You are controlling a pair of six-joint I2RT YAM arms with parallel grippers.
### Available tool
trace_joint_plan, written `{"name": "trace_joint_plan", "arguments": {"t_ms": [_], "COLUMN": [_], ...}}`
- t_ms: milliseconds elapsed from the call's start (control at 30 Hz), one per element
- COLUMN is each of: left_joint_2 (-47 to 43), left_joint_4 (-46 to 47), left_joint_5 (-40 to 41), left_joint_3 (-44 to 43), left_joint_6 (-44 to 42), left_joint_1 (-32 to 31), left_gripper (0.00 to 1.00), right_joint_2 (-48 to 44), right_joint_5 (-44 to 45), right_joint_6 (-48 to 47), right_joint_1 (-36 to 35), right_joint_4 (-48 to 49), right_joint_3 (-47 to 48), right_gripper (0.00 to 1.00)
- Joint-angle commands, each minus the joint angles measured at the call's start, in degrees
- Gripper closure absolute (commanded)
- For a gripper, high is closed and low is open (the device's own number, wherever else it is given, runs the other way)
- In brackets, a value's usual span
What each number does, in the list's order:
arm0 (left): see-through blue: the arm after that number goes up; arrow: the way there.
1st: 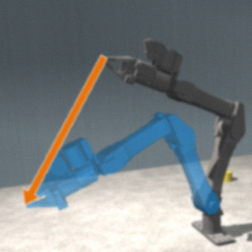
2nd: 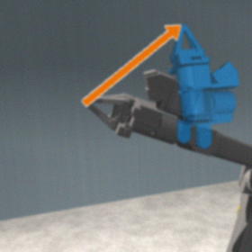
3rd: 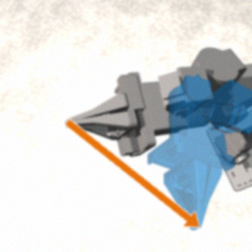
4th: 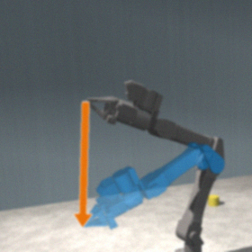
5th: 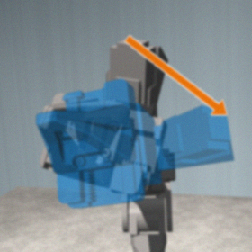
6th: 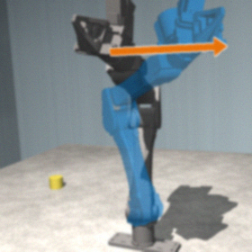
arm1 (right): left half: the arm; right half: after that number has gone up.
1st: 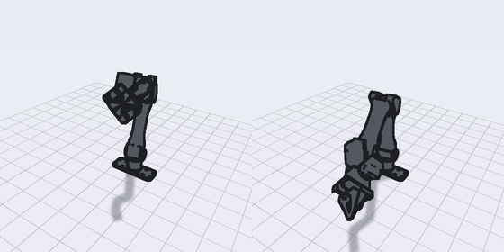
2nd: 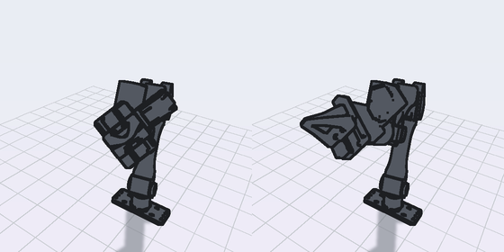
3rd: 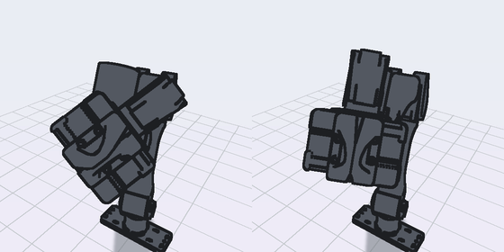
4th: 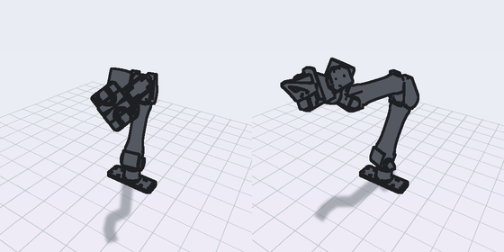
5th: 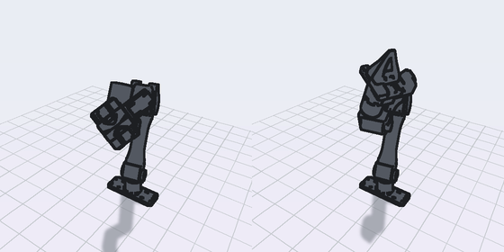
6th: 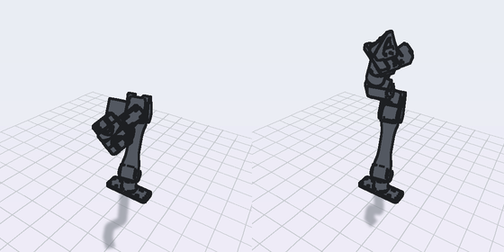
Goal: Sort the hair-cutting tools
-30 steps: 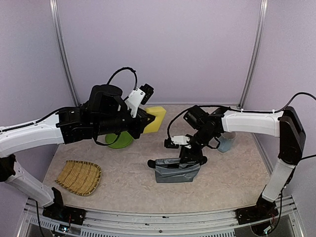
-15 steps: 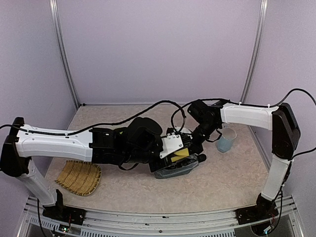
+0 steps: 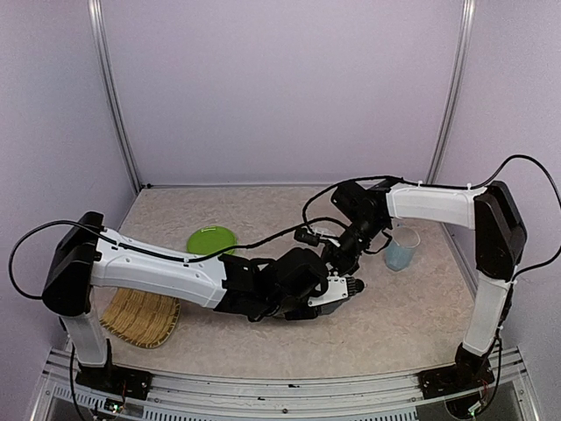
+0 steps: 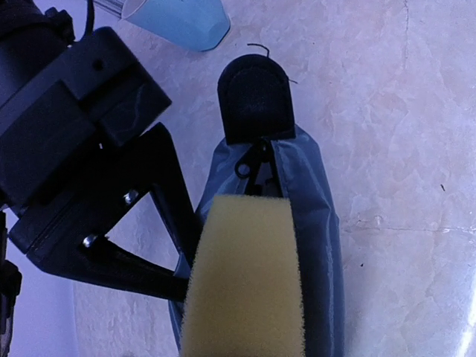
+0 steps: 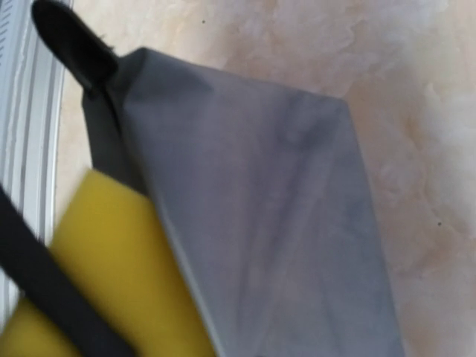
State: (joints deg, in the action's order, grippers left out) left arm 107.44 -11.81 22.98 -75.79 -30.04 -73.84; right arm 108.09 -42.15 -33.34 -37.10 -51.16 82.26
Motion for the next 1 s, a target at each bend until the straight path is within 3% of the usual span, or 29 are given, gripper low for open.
{"name": "trace_joint_plan", "arguments": {"t_ms": [0, 433, 733, 967], "left_joint_2": [4.0, 8.4, 10.3, 10.1], "left_joint_4": [1.7, -1.8, -6.0, -7.5], "left_joint_5": [5.0, 6.0, 0.9, -2.7], "left_joint_3": [-2.7, -3.3, -7.7, -8.8], "left_joint_6": [-2.2, 1.2, 5.4, 7.9], "left_joint_1": [0.4, 3.5, 5.7, 7.4], "left_gripper": [1.00, 1.00, 1.00, 1.00], "right_joint_2": [0.7, 2.3, -3.0, -6.1], "right_joint_5": [-4.3, -8.8, -9.8, -5.6], "right_joint_6": [0.3, 0.3, 2.5, 3.3], "right_joint_1": [0.8, 3.5, 13.4, 14.2], "right_joint_4": [-1.7, -3.1, -4.3, -4.1], "right_joint_3": [2.4, 4.6, 4.4, -4.7], "right_gripper": [1.00, 1.00, 0.57, 0.49]}}
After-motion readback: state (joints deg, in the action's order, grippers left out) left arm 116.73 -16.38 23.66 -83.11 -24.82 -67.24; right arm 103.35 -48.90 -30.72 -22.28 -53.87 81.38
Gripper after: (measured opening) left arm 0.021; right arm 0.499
